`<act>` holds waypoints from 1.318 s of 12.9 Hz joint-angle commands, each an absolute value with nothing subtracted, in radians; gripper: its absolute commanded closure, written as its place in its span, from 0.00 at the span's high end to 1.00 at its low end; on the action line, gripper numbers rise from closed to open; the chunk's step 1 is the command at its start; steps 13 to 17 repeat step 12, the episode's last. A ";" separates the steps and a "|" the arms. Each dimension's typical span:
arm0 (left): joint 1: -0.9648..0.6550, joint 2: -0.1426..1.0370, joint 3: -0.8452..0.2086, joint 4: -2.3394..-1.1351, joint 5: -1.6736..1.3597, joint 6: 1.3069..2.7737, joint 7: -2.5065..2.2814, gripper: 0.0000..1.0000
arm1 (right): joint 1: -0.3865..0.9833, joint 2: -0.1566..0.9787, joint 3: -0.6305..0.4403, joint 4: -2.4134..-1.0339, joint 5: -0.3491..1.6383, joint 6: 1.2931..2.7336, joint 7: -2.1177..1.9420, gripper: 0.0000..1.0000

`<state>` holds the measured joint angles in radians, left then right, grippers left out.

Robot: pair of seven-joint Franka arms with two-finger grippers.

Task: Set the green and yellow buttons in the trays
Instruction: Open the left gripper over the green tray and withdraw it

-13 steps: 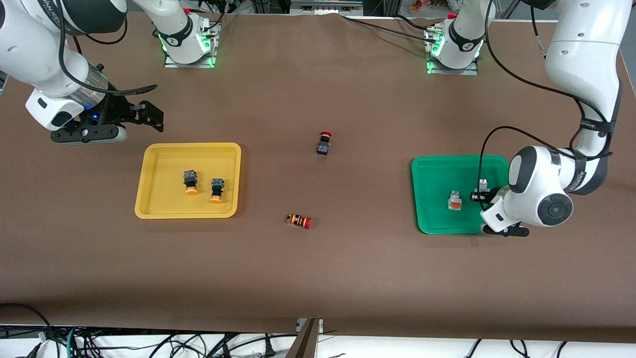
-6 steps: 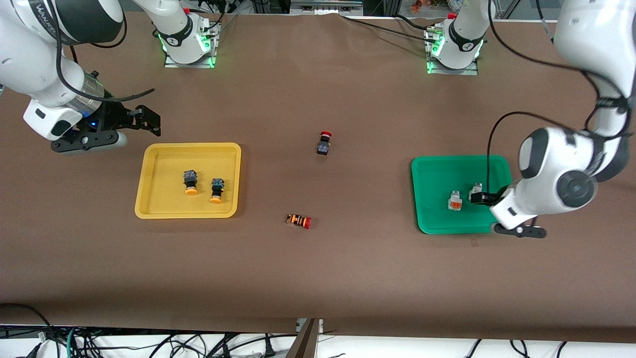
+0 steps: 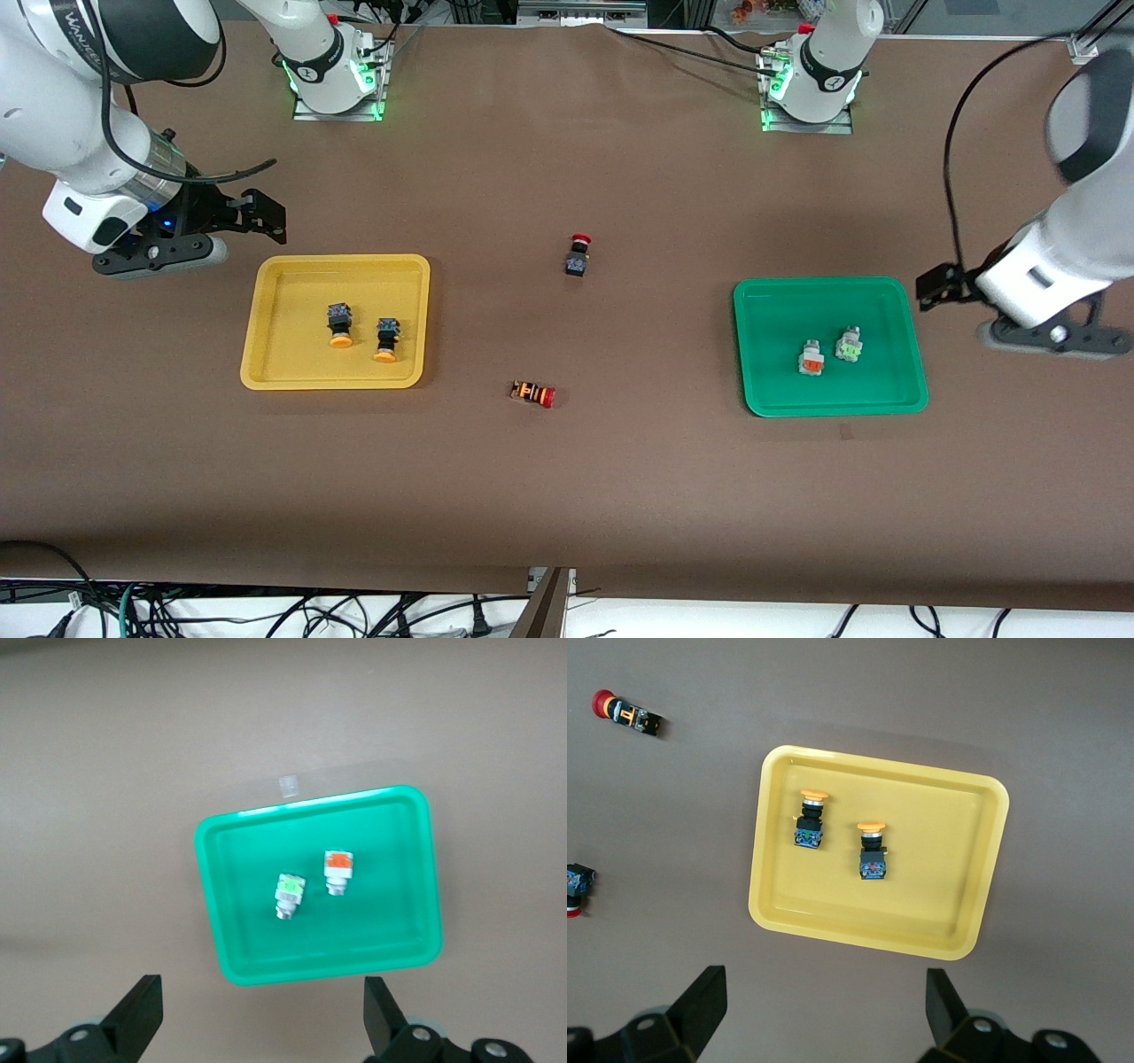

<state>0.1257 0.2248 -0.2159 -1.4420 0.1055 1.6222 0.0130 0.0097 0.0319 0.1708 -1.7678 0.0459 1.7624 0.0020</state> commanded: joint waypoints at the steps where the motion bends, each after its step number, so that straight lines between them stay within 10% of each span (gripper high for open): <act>1: 0.120 0.163 -0.167 -1.472 0.025 1.598 0.045 1.00 | -0.009 0.037 0.184 -1.749 0.032 1.750 -0.014 0.99; 5: -0.008 -0.026 -0.066 -1.730 0.027 1.719 0.055 1.00 | -0.009 0.037 0.173 -1.750 0.032 1.750 -0.014 0.99; 17: -0.023 -0.018 -0.041 -1.729 0.015 1.710 0.055 1.00 | -0.009 0.032 0.170 -1.750 0.031 1.744 -0.012 0.99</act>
